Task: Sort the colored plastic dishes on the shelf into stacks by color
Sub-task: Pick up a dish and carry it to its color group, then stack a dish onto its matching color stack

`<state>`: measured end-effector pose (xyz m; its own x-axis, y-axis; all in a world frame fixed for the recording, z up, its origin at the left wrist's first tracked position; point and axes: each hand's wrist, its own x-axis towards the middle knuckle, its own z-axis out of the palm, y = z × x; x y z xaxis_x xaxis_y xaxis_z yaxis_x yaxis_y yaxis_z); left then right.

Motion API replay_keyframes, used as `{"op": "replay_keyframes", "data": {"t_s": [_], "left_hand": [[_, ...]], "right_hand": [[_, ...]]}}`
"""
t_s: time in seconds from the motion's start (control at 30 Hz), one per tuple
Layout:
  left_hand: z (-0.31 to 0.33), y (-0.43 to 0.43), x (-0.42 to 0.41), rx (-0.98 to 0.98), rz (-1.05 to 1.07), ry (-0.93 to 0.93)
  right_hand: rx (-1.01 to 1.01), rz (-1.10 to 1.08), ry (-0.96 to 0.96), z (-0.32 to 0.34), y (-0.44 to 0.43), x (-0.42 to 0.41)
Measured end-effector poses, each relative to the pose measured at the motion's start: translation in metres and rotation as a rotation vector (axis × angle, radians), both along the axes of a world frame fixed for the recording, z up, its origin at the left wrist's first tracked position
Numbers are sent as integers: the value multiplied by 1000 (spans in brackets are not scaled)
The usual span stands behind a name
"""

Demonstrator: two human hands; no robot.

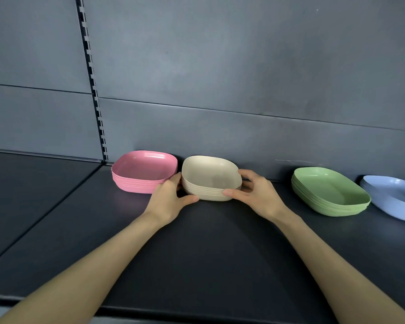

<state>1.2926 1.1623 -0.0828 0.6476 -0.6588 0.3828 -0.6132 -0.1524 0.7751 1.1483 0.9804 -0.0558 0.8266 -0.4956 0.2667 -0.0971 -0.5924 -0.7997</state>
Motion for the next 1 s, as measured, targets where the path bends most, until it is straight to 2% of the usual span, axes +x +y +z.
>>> {"op": "replay_keyframes", "data": {"t_s": [0.4, 0.57, 0.73, 1.0], "left_hand": [[6, 5, -6, 43, 26, 27], [17, 12, -13, 170, 43, -17], [44, 29, -30, 424, 157, -286], [112, 9, -65, 473, 105, -571]], "right_hand": [[-45, -24, 66, 4, 5, -4], [-231, -31, 203, 16, 12, -10], [-337, -27, 279, 30, 17, -21], [-583, -169, 337, 82, -5, -61]]}}
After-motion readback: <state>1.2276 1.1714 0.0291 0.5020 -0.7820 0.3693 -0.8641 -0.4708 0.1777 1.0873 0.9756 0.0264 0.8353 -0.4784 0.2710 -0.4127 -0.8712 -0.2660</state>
